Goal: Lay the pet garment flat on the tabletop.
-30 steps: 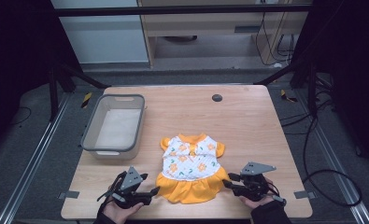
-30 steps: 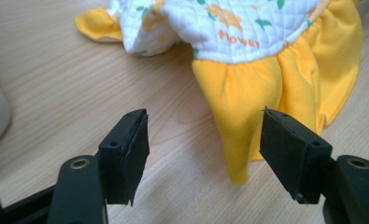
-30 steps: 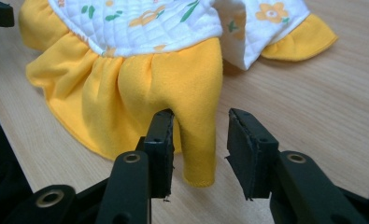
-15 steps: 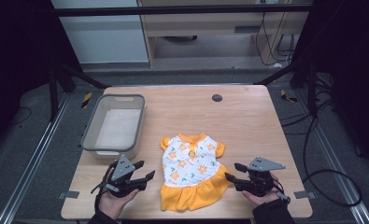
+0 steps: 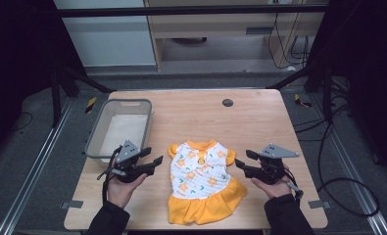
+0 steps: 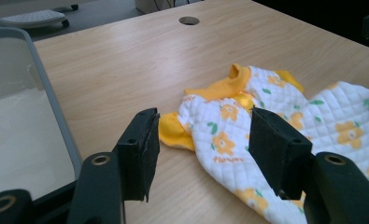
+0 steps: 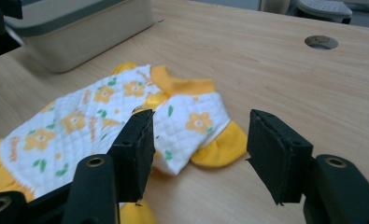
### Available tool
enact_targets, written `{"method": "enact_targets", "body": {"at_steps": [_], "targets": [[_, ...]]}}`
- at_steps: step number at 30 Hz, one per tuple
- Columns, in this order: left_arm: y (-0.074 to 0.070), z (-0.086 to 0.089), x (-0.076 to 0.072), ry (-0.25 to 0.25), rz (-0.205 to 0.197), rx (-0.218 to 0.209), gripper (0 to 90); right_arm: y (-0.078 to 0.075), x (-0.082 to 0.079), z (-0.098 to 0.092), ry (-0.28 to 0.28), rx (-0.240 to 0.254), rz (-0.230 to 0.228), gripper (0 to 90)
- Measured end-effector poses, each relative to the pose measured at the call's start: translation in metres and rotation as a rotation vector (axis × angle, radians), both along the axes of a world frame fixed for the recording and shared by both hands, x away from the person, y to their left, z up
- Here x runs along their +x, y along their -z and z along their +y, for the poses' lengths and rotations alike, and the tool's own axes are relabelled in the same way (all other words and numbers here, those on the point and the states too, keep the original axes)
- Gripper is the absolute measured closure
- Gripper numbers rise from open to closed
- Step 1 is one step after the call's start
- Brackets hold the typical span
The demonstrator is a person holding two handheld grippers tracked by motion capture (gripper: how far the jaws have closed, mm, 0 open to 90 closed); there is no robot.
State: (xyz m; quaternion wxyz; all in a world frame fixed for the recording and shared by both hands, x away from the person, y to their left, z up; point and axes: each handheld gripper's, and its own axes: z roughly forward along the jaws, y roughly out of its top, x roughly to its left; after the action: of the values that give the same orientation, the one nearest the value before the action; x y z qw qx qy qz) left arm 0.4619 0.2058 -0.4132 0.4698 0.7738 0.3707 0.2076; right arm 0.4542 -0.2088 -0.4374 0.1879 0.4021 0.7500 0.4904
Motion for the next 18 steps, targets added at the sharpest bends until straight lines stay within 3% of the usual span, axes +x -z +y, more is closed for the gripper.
{"method": "enact_targets", "body": {"at_steps": [5,8,14,18], "targets": [[0.002,-0.015,0.023,0.001,0.016,0.017,42.8,0.005,0.030,0.005,0.028,-0.002,0.022,42.7],[0.010,-0.024,0.036,-0.003,0.026,0.058,42.8,0.011,0.044,0.010,0.036,-0.027,0.036,43.3],[0.033,-0.038,0.061,-0.014,0.084,0.085,42.8,0.025,0.063,0.020,0.040,-0.041,0.060,43.5],[0.044,-0.048,0.072,-0.024,0.114,0.111,42.7,0.039,0.072,0.026,0.043,-0.084,0.084,44.2]]}}
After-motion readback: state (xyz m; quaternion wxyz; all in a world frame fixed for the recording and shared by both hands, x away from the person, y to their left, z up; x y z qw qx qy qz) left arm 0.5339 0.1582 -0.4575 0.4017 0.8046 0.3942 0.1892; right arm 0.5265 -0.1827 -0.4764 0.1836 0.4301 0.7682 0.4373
